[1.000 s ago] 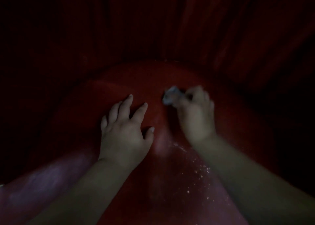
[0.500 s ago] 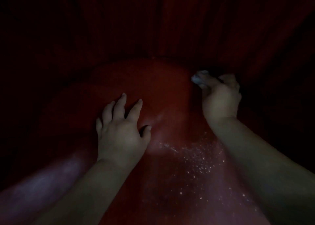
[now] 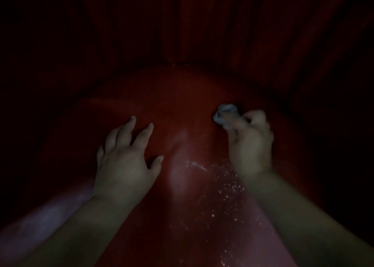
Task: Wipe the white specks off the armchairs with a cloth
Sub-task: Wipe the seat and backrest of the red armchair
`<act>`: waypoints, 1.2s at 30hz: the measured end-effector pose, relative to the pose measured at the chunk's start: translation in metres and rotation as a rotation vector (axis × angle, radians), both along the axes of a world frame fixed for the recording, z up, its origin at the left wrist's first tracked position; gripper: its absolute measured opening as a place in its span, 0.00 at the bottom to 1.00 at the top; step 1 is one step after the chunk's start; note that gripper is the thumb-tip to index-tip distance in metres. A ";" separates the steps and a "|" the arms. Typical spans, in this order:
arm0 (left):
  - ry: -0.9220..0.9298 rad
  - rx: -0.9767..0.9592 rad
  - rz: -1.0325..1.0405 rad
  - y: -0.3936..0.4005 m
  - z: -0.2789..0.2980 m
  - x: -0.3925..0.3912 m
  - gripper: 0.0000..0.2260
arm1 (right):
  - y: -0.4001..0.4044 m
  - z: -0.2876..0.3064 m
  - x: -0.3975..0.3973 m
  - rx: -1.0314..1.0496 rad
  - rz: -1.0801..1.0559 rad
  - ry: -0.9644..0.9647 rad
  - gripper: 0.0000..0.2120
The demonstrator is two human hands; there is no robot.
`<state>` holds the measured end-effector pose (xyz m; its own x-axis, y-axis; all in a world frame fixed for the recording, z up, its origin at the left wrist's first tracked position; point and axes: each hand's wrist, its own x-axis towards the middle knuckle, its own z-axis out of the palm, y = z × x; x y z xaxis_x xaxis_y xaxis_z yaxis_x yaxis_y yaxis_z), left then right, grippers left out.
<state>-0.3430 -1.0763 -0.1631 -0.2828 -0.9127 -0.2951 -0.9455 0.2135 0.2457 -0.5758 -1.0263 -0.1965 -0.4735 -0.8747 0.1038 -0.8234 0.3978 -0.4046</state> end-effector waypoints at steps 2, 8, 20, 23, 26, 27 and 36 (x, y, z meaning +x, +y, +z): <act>-0.006 0.003 -0.006 0.007 0.002 0.003 0.33 | 0.030 0.002 0.034 0.035 0.048 -0.081 0.11; 0.009 -0.015 -0.021 0.029 0.003 0.012 0.33 | 0.038 0.013 0.017 0.017 0.126 -0.041 0.18; 0.012 -0.031 -0.098 0.050 -0.004 0.035 0.32 | 0.057 0.012 0.035 0.043 0.201 0.109 0.16; 0.021 -0.039 -0.113 0.058 -0.004 0.037 0.31 | 0.047 0.010 0.055 0.053 0.119 0.067 0.14; 0.024 -0.046 -0.116 0.065 -0.004 0.039 0.31 | 0.085 0.008 0.091 0.070 0.275 0.035 0.15; 0.026 -0.043 -0.120 0.068 -0.004 0.039 0.31 | 0.101 0.009 0.094 0.093 0.332 0.020 0.16; 0.026 -0.039 -0.146 0.074 -0.005 0.039 0.30 | 0.089 0.011 0.087 0.074 0.154 0.012 0.16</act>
